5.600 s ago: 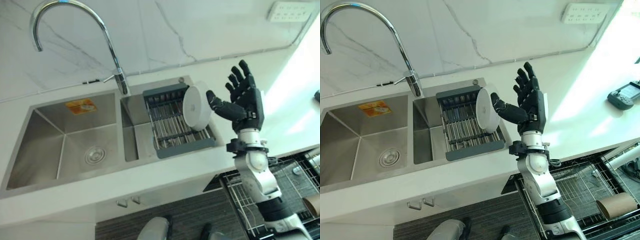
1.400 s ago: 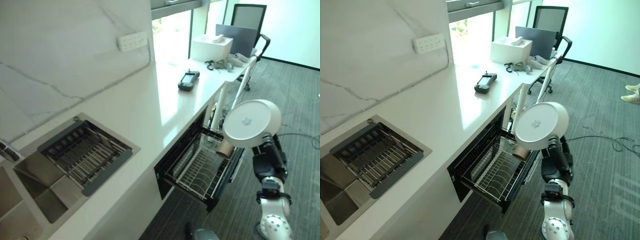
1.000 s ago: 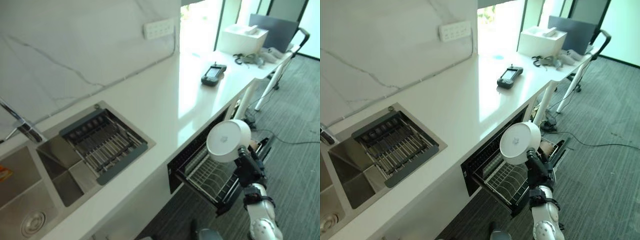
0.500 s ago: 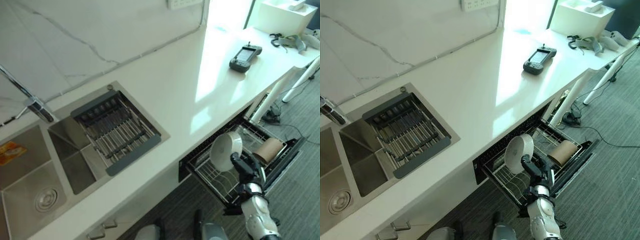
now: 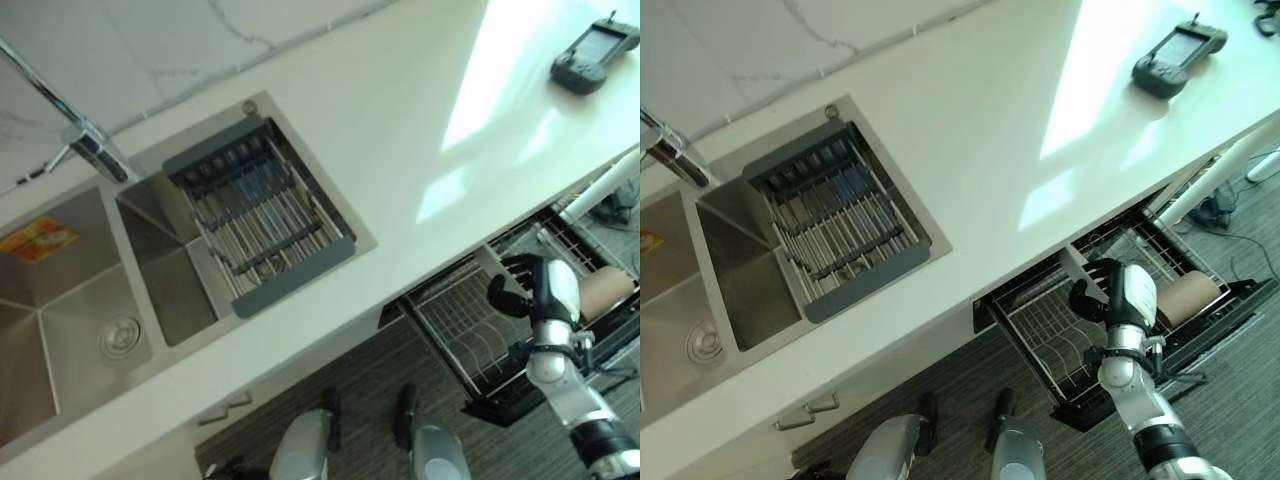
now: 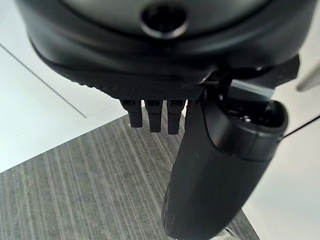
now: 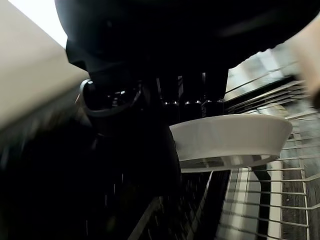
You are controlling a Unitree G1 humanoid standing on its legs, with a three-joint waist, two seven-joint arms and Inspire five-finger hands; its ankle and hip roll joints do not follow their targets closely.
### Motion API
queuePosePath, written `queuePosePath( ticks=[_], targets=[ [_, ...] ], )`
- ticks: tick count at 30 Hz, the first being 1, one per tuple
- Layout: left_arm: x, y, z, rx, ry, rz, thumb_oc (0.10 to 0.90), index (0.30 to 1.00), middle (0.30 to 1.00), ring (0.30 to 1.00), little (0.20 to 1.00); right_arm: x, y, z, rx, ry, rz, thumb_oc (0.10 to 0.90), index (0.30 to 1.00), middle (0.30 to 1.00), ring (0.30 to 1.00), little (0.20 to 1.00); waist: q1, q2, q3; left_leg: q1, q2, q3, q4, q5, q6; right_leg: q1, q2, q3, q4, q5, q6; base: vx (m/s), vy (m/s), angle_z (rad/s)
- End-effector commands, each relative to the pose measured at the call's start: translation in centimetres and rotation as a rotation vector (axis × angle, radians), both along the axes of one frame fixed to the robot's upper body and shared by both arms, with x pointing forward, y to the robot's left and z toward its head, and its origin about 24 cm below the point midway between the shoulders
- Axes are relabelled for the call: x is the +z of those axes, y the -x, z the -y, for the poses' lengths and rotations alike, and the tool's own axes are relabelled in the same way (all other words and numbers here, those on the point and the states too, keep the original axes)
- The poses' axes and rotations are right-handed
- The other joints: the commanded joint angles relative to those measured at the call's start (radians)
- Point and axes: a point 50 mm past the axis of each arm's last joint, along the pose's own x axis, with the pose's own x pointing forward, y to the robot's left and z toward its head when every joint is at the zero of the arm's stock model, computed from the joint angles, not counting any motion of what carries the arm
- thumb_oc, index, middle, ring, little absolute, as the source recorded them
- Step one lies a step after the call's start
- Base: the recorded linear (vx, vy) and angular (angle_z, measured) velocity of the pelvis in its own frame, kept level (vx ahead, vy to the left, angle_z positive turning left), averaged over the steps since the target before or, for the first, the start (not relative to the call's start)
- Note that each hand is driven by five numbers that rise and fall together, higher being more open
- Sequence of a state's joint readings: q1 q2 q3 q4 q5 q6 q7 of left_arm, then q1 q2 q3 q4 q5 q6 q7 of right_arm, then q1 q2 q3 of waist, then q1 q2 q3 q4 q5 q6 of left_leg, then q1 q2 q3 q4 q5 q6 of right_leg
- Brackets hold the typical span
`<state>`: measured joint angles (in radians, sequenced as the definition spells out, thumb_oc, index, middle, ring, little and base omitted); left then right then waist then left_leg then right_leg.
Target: Place the dishes in the dishwasher.
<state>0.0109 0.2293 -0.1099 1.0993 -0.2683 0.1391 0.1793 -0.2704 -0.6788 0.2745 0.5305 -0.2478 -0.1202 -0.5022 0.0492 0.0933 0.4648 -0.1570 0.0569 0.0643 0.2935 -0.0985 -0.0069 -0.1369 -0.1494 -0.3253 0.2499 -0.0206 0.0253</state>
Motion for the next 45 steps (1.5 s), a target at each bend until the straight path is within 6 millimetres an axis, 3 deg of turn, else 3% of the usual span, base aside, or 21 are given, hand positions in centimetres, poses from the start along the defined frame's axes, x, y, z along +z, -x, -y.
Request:
queuePosePath(
  ticks=[1,7,9,16,17,18,27,32,41,44,45],
  targets=[
    [1.0,1.2,-4.2,-0.002,-0.100,-0.032,0.800,0.900,0.900,0.900,0.900,3.9,-2.5,-1.6,0.059,0.066,0.177,0.400,0.300,0.300,0.300,0.300,0.040,-0.024,-0.052,0.005,-0.007,-0.009,0.006,-0.105,0.025,0.052,-0.004,0.052,0.050,-0.185,0.032,-0.08,-0.040,0.07],
    [1.6,-1.2,-4.5,-0.017,-0.097,0.032,0.800,0.900,0.900,0.900,0.900,2.7,-4.0,-1.8,0.033,0.144,0.087,0.400,0.300,0.300,0.300,0.300,0.056,-0.005,0.005,-0.041,-0.011,-0.027,0.006,-0.081,0.029,0.013,-0.001,0.046,0.050,-0.167,0.022,-0.08,-0.011,0.13],
    [2.1,-2.8,-4.3,-0.031,-0.100,0.080,0.800,0.900,0.900,0.900,0.900,2.1,-4.8,-1.8,0.001,0.148,0.046,0.400,0.300,0.300,0.300,0.300,0.067,0.005,0.043,-0.060,-0.016,-0.034,0.006,-0.076,0.028,-0.008,0.000,0.053,0.050,-0.165,0.026,-0.08,-0.012,0.07],
    [2.8,-4.8,-3.8,-0.022,-0.089,0.147,0.800,0.900,0.900,0.900,0.900,0.3,-5.2,-1.4,-0.045,0.063,-0.126,0.400,0.300,0.300,0.300,0.300,0.071,0.021,0.055,-0.138,-0.018,-0.028,0.006,-0.050,0.033,-0.105,-0.003,0.058,0.082,-0.157,0.019,-0.08,0.016,0.03],
    [2.9,-4.9,-3.8,-0.023,-0.090,0.151,0.800,0.900,0.900,0.900,0.900,-0.3,-5.0,-1.4,-0.043,0.029,-0.163,0.445,0.368,0.368,0.368,0.368,0.072,0.022,0.055,-0.145,-0.018,-0.027,0.006,-0.048,0.034,-0.113,-0.003,0.058,0.085,-0.157,0.018,-0.07,0.009,0.04],
    [2.9,-5.0,-3.7,-0.025,-0.089,0.153,0.800,0.900,0.900,0.900,0.900,-0.8,-4.9,-1.5,-0.038,-0.016,-0.189,0.800,0.900,0.900,0.900,0.900,0.073,0.022,0.055,-0.150,-0.019,-0.026,0.006,-0.047,0.035,-0.120,-0.003,0.059,0.089,-0.157,0.016,-0.05,0.003,0.03],
    [3.6,-6.6,-3.6,-0.075,-0.097,0.166,0.800,0.900,0.900,0.900,0.900,-6.1,-3.0,-2.9,0.124,-0.511,-0.634,0.800,0.900,0.900,0.900,0.900,0.077,0.018,0.055,-0.139,-0.018,-0.019,0.006,-0.044,0.040,-0.115,-0.003,0.058,0.099,-0.160,0.008,-0.03,-0.015,0.02],
    [3.9,-7.2,-3.7,-0.089,-0.102,0.171,0.800,0.900,0.900,0.900,0.900,-7.5,-2.1,-2.7,0.094,-0.572,-0.714,0.800,0.900,0.900,0.900,0.900,0.075,0.017,0.055,-0.124,-0.018,-0.016,0.006,-0.042,0.042,-0.105,-0.003,0.057,0.111,-0.164,0.004,-0.01,-0.012,0.02],
    [3.9,-6.5,-4.5,-0.082,-0.122,0.151,0.800,0.900,0.900,0.900,0.900,-7.2,-1.7,-1.0,-0.005,-0.491,-0.745,0.800,0.900,0.900,0.900,0.900,0.068,0.005,0.055,-0.075,-0.009,-0.010,0.006,-0.060,0.042,-0.043,0.014,0.063,0.085,-0.164,0.008,0.00,-0.009,0.02],
    [4.1,-6.2,-5.1,-0.061,-0.132,0.150,0.800,0.900,0.900,0.900,0.900,-5.2,-2.7,-0.5,-0.059,-0.481,-0.590,0.800,0.900,0.900,0.900,0.900,0.060,-0.011,0.055,-0.051,0.000,-0.003,0.006,-0.071,0.039,-0.007,0.024,0.069,0.066,-0.163,0.012,0.01,-0.012,0.03],
    [4.1,-6.0,-5.3,-0.048,-0.136,0.149,0.800,0.900,0.900,0.900,0.900,-3.8,-3.0,-0.2,-0.096,-0.471,-0.455,0.800,0.900,0.900,0.900,0.900,0.053,-0.020,0.051,-0.041,0.007,0.001,0.006,-0.079,0.036,0.010,0.030,0.072,0.052,-0.162,0.015,0.00,0.000,0.00]
  ],
)
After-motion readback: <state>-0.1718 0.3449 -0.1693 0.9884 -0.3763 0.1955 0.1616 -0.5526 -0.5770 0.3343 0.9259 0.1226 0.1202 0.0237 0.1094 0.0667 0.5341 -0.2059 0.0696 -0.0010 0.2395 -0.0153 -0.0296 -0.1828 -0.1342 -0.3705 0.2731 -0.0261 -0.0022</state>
